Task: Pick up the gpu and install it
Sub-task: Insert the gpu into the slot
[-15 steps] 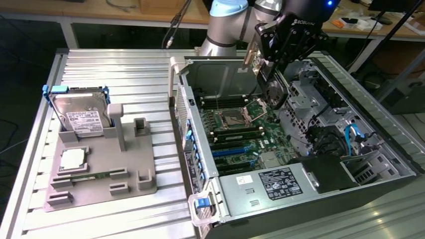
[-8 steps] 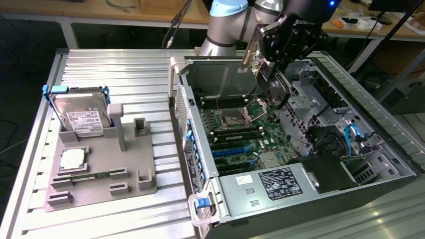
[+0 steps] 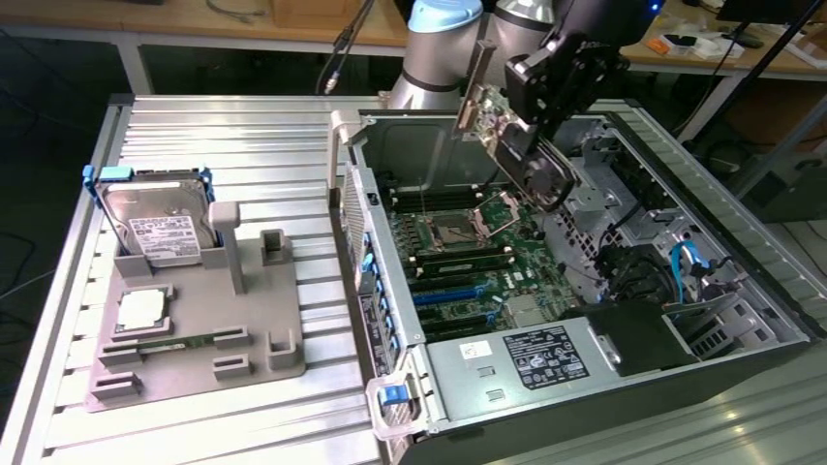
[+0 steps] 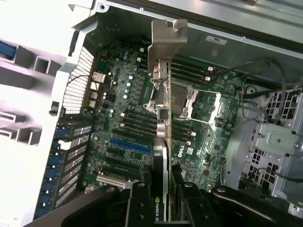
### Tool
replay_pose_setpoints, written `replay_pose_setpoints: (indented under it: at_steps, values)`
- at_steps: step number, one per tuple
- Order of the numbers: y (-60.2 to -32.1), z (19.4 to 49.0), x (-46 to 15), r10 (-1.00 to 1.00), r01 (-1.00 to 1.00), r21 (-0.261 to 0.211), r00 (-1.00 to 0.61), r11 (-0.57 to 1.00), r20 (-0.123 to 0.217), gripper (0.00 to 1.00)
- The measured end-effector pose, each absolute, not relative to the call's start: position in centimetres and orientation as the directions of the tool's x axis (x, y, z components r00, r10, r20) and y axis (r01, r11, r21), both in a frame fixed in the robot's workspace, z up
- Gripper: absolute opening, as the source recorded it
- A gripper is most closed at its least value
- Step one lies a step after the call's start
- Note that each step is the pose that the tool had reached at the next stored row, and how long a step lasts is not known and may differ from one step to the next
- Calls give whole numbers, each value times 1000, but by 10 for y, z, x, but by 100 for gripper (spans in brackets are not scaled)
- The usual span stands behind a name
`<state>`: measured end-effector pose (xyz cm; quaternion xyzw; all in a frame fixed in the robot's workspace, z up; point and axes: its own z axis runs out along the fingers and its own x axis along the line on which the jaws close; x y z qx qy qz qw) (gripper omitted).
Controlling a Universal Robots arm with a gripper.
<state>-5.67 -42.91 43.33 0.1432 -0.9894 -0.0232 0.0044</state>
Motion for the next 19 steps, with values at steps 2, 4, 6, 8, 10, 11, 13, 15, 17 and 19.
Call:
replay_pose_setpoints:
  at_steps: [2, 4, 6, 8, 10, 11, 13, 15, 17, 19]
  values:
    - [-429, 433, -57, -324, -323, 47, -946, 945, 2, 27]
    - [-429, 433, -57, -358, -357, 47, -934, 933, 2, 27]
    - [-429, 433, -57, -392, -392, 47, -920, 919, 2, 27]
    - [-429, 433, -56, -432, -431, 47, -902, 901, 2, 27]
    - [-429, 433, -56, -477, -476, 47, -879, 878, 2, 27]
    - [-429, 433, -56, -492, -492, 47, -870, 869, 2, 27]
    - [-429, 433, -56, -524, -523, 47, -852, 851, 2, 27]
    - [-429, 433, -56, -570, -569, 47, -822, 821, 2, 27]
    - [-429, 432, -56, -600, -599, 47, -800, 799, 2, 27]
    - [-429, 432, -56, -627, -627, 47, -779, 778, 2, 27]
